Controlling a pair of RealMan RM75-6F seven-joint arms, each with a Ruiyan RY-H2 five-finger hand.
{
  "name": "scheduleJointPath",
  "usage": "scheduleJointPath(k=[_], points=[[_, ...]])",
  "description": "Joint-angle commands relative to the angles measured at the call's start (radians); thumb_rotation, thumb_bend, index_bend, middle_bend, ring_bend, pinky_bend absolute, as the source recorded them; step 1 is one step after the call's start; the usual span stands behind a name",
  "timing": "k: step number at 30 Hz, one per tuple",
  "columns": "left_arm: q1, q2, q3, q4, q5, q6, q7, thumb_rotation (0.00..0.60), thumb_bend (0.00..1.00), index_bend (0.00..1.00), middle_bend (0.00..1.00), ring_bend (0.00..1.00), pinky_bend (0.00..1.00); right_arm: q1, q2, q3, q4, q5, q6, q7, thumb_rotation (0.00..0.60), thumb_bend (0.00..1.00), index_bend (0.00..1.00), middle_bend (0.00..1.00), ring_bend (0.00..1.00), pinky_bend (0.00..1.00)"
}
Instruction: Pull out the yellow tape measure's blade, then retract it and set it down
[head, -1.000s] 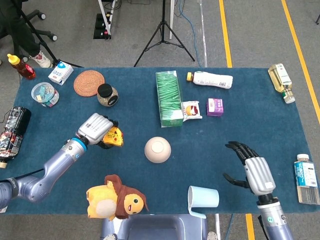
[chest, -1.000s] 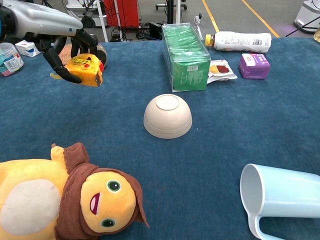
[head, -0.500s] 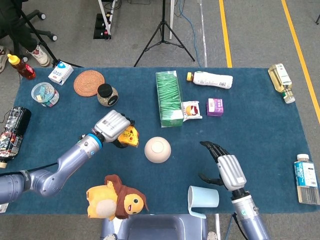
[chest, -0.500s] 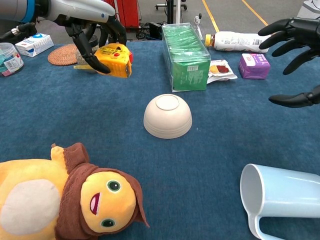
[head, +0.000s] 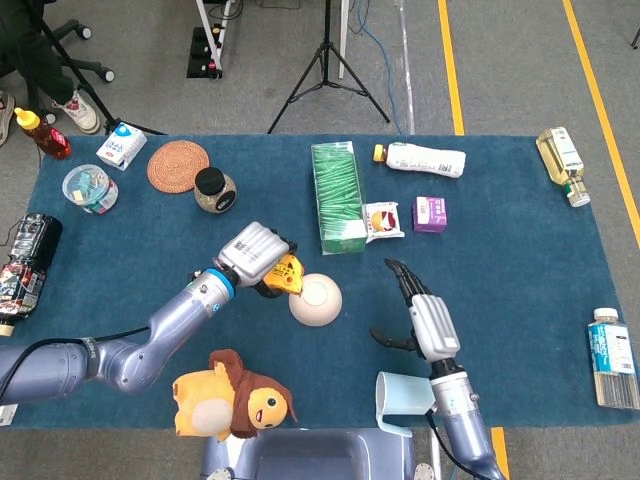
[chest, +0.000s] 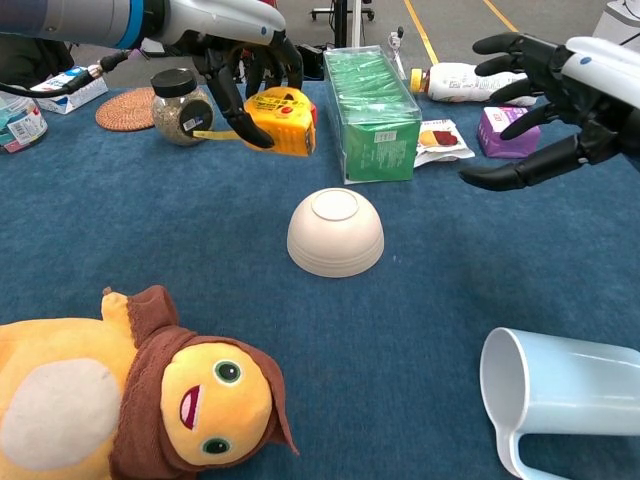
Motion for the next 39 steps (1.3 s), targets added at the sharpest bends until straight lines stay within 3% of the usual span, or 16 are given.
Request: scheduleJointPath(k=[1,13,26,39], points=[[-0.035,-0.024,-0.009,0.004,-0.054,0.017,0.008,0.441,0.27,0.59,0.45,0.36,0.49,0.032,-0.061,0.040,0.033,0.049,0.006,0.003,0.600,0.24,0.00,0.07,0.13,0.23],[-0.118,-0.071,-0.003,-0.007,-0.190,0.074,0.042,0.445,0.27,0.59,0.45,0.36,0.49,0.075,-0.142,0.082,0.097,0.112,0.028,0.001,0.600,0.24,0.00,0.05,0.11,0.21],[-0.174,-0.121,-0.007,0.014,-0.304,0.135,0.072,0.442,0.27,0.59,0.45,0.37,0.49,0.100,-0.172,0.094,0.124,0.146,0.035,-0.004,0.600,0.24,0.00,0.02,0.09,0.19],[-0.218,-0.177,-0.033,0.063,-0.393,0.125,0.071,0.446,0.27,0.59,0.45,0.37,0.49,0.128,-0.217,0.106,0.154,0.181,0.043,-0.022,0.600,0.23,0.00,0.01,0.09,0.19]])
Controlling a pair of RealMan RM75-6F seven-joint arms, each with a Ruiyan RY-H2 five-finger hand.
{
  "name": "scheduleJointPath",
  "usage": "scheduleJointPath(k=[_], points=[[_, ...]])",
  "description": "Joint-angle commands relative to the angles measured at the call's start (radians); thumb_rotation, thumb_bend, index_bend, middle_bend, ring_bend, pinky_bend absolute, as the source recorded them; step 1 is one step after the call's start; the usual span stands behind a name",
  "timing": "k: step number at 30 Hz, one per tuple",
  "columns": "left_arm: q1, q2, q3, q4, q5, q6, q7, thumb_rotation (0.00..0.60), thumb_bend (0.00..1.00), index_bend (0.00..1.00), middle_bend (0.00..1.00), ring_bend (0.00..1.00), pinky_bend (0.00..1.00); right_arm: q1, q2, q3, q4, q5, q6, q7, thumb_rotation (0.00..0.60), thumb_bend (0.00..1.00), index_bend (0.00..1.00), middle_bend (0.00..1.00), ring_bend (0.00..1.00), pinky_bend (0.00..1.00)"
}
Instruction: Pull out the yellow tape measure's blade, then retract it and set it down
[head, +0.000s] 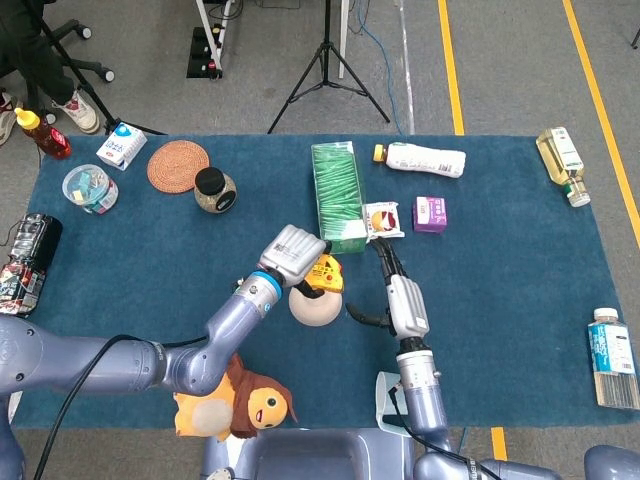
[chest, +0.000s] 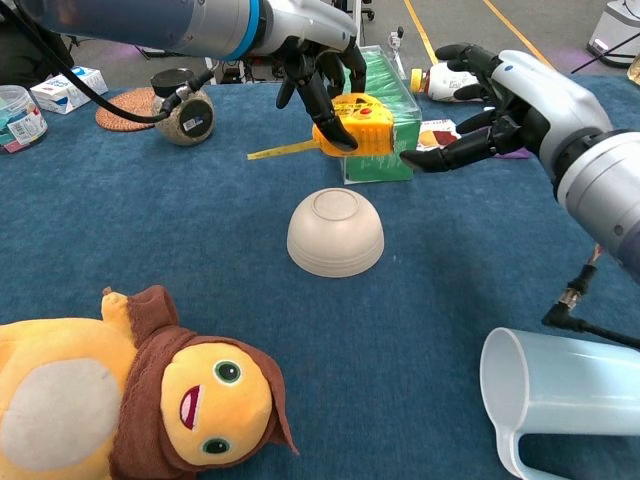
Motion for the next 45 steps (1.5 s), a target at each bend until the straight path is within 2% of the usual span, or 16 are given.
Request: scheduleJointPath(k=[1,22,25,33,40,45], points=[[-0.008,-0.010,-0.002,0.007,-0.008,-0.002,0.002,0.448,0.27,0.59,0.45,0.37,0.49,0.005,-0.006,0.005,0.006,0.008,0.000,-0.001,0.600,0.23,0.00,0.01,0.09,0.19],[-0.035,-0.036,-0.006,0.018,-0.042,-0.008,0.007,0.433,0.27,0.59,0.45,0.37,0.49,0.026,-0.025,0.023,0.036,0.046,0.001,0.007,0.600,0.24,0.00,0.01,0.09,0.19],[-0.036,-0.032,-0.002,0.018,-0.047,-0.016,0.007,0.436,0.27,0.59,0.45,0.37,0.49,0.026,-0.022,0.023,0.037,0.050,-0.002,0.009,0.600,0.27,0.00,0.02,0.09,0.19],[-0.036,-0.019,0.009,0.011,-0.041,-0.031,0.000,0.436,0.27,0.59,0.45,0.37,0.49,0.026,-0.017,0.021,0.043,0.047,0.002,0.021,0.600,0.43,0.00,0.05,0.12,0.19],[-0.033,-0.005,0.019,0.001,-0.027,-0.036,-0.009,0.429,0.27,0.59,0.45,0.37,0.49,0.023,-0.017,0.017,0.051,0.040,0.011,0.028,0.600,0.50,0.01,0.08,0.14,0.20],[-0.030,0.003,0.027,-0.004,-0.018,-0.037,-0.015,0.432,0.27,0.59,0.45,0.37,0.49,0.020,-0.014,0.013,0.055,0.036,0.016,0.030,0.600,0.52,0.07,0.10,0.16,0.20]])
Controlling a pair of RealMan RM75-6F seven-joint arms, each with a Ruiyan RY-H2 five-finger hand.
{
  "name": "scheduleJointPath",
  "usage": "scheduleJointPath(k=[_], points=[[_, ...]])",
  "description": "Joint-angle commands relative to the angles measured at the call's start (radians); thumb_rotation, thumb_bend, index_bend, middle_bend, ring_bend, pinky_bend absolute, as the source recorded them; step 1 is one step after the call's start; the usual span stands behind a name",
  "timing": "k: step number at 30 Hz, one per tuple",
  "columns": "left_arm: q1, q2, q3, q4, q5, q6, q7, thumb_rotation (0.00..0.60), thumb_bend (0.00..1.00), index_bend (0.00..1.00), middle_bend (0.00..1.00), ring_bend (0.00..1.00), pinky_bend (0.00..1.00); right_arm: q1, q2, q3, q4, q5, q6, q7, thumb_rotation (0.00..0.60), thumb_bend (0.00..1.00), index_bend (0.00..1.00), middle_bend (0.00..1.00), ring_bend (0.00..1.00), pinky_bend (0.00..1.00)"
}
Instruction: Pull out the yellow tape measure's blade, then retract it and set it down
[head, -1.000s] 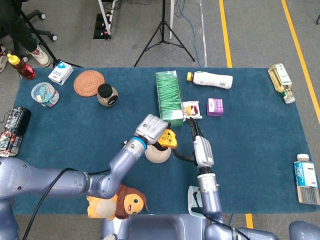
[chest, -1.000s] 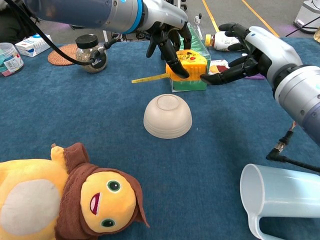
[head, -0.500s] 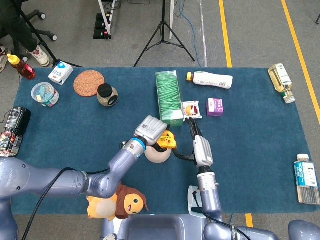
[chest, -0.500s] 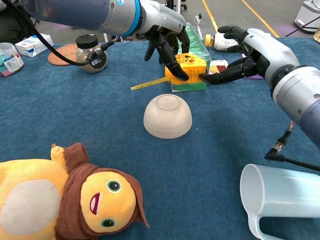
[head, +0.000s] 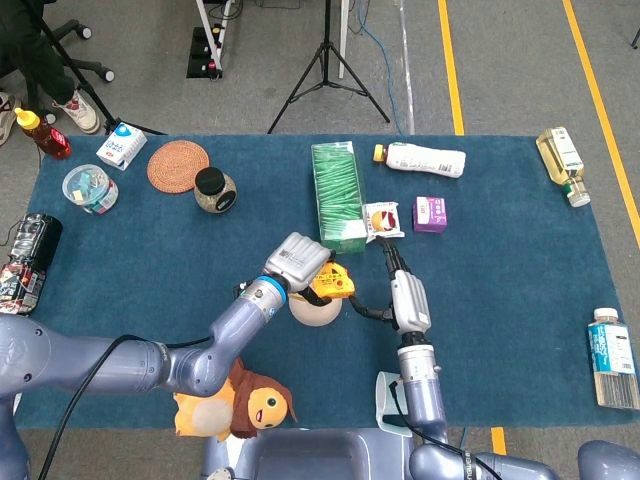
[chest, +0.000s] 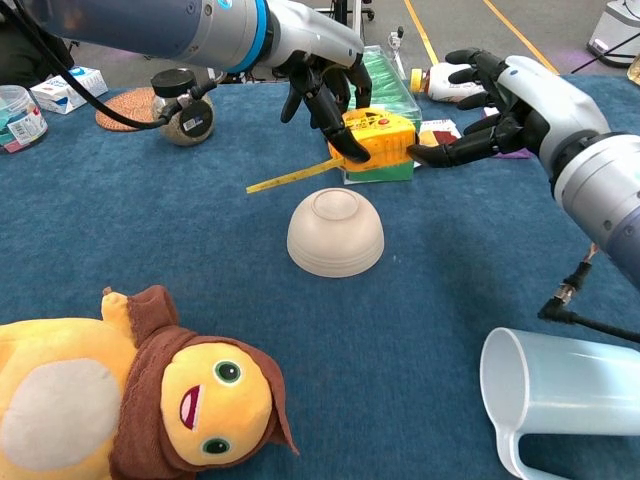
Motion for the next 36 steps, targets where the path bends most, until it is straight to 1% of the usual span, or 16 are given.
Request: scheduleJointPath(k=[1,6,16,22,25,29,31,36], points=[[0.001,0.002,0.004,0.000,0.003,0.000,-0.003,0.432,0.27,0.59,0.45,0.37,0.49,-0.001,0.001,-0.001,0.002,0.000,0.002,0.001,0.600,0.52,0.08,0.11,0.17,0.20],[0.005,0.007,0.011,0.000,0.012,-0.004,-0.011,0.430,0.27,0.59,0.45,0.37,0.49,-0.003,0.000,-0.001,0.008,-0.001,0.005,0.005,0.600,0.54,0.13,0.13,0.18,0.21],[0.014,0.028,0.027,-0.005,0.028,-0.014,-0.022,0.434,0.27,0.59,0.45,0.37,0.49,-0.005,-0.002,-0.001,0.020,-0.005,0.012,0.011,0.600,0.57,0.17,0.16,0.21,0.23],[0.019,0.035,0.037,-0.001,0.036,-0.023,-0.032,0.431,0.27,0.59,0.45,0.37,0.49,-0.007,-0.001,-0.004,0.025,-0.014,0.014,0.015,0.600,0.59,0.26,0.19,0.22,0.24],[0.018,0.034,0.041,0.003,0.038,-0.025,-0.033,0.433,0.27,0.59,0.45,0.37,0.49,-0.007,-0.001,-0.004,0.028,-0.016,0.016,0.016,0.600,0.59,0.32,0.20,0.24,0.24],[0.016,0.033,0.042,0.005,0.039,-0.026,-0.037,0.436,0.27,0.59,0.45,0.37,0.49,-0.009,-0.003,-0.006,0.033,-0.019,0.018,0.019,0.600,0.60,0.43,0.24,0.26,0.26],[0.015,0.032,0.043,0.006,0.039,-0.026,-0.038,0.432,0.27,0.59,0.45,0.37,0.49,-0.009,-0.003,-0.005,0.033,-0.019,0.018,0.021,0.600,0.60,0.46,0.25,0.27,0.26],[0.012,0.027,0.048,0.011,0.036,-0.027,-0.037,0.432,0.27,0.59,0.45,0.37,0.49,-0.009,-0.003,-0.003,0.036,-0.020,0.018,0.024,0.600,0.61,0.50,0.28,0.30,0.27]])
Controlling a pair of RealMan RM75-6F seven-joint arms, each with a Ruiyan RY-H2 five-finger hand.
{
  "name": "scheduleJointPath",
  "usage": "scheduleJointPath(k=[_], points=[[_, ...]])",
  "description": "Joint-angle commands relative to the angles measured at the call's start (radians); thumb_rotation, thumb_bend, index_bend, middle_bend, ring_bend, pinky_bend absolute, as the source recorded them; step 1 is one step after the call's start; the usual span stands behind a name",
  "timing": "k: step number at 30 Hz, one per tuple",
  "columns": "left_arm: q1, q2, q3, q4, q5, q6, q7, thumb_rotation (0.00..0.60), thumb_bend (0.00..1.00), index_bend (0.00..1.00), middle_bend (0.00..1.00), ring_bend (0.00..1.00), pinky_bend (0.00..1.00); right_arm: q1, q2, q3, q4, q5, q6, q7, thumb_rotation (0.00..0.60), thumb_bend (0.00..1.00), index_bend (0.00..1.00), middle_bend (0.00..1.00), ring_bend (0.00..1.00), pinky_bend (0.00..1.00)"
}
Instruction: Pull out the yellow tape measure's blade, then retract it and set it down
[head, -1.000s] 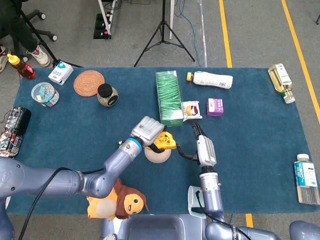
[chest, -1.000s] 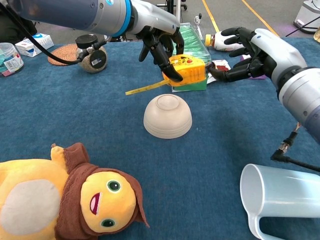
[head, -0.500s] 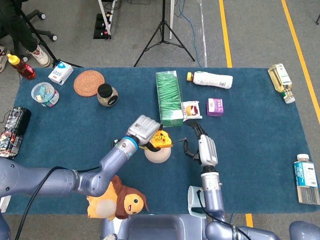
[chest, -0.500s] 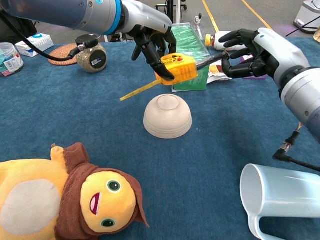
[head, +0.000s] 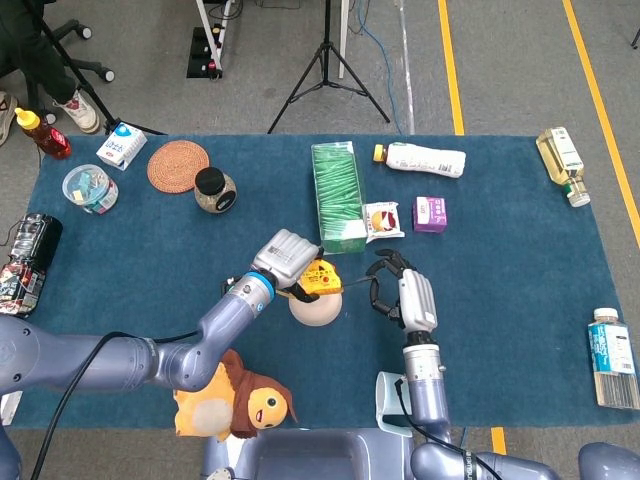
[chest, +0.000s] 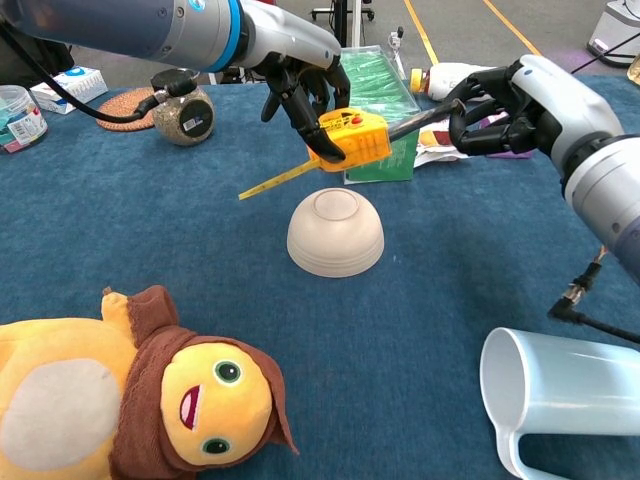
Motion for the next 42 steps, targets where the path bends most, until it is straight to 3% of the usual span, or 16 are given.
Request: scheduleJointPath(k=[1,15,42], points=[[-0.001,-0.003,0.002,0.003,-0.002,0.000,0.000,0.435,0.27,0.59,0.45,0.37,0.49,-0.001,0.000,0.000,0.000,0.000,0.001,0.001,0.600,0.61,0.51,0.29,0.30,0.28],[-0.006,-0.005,0.012,0.009,-0.005,-0.001,0.001,0.436,0.27,0.59,0.45,0.37,0.49,-0.007,0.003,0.005,0.005,0.000,0.008,0.005,0.600,0.65,0.66,0.40,0.38,0.31],[0.125,0.148,0.120,-0.085,0.217,0.048,-0.014,0.429,0.27,0.59,0.45,0.37,0.49,-0.070,0.112,0.030,-0.045,0.066,0.012,0.036,0.600,0.67,0.66,0.40,0.39,0.31]])
